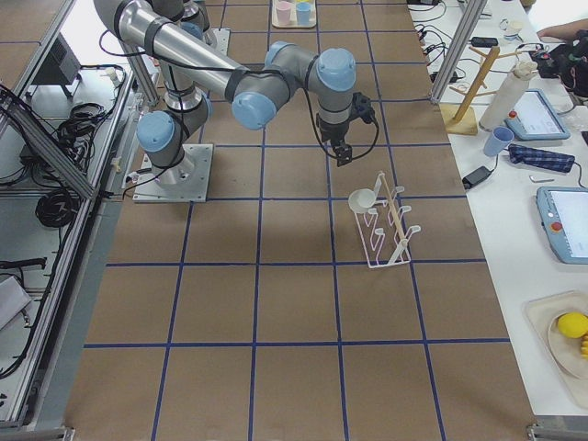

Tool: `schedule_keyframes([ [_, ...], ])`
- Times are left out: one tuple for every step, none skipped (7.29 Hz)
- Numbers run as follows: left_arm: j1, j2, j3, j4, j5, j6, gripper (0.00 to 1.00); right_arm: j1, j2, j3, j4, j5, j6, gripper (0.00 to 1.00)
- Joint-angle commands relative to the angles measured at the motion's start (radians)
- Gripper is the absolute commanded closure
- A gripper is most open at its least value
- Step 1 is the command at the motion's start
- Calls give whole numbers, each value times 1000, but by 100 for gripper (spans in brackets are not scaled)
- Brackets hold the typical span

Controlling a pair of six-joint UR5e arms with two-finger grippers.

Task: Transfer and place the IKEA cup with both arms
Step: 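Close the right gripper around the white cup on the rack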

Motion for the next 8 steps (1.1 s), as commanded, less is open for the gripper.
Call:
schedule_keyframes([
  [0, 0, 1, 0, 0, 0, 0, -26, 76, 0, -135, 19, -128, 0],
  [0, 0, 1, 0, 0, 0, 0, -29, 102, -2, -172, 19, -145, 0],
  [0, 0, 1, 0, 0, 0, 0, -31, 128, -2, -232, 12, -184, 0],
  [0, 0, 1, 0, 0, 0, 0, -31, 148, -2, -240, 19, -185, 0],
  [0, 0, 1, 0, 0, 0, 0, -31, 165, -2, -265, 21, -186, 0],
  [0, 0, -1, 0, 0, 0, 0, -31, 179, -2, -294, 19, -186, 0],
  [0, 0, -1, 0, 0, 0, 0, -31, 188, -2, -296, 19, -186, 0],
  [0, 0, -1, 0, 0, 0, 0, -31, 199, -4, -305, 16, -186, 0],
])
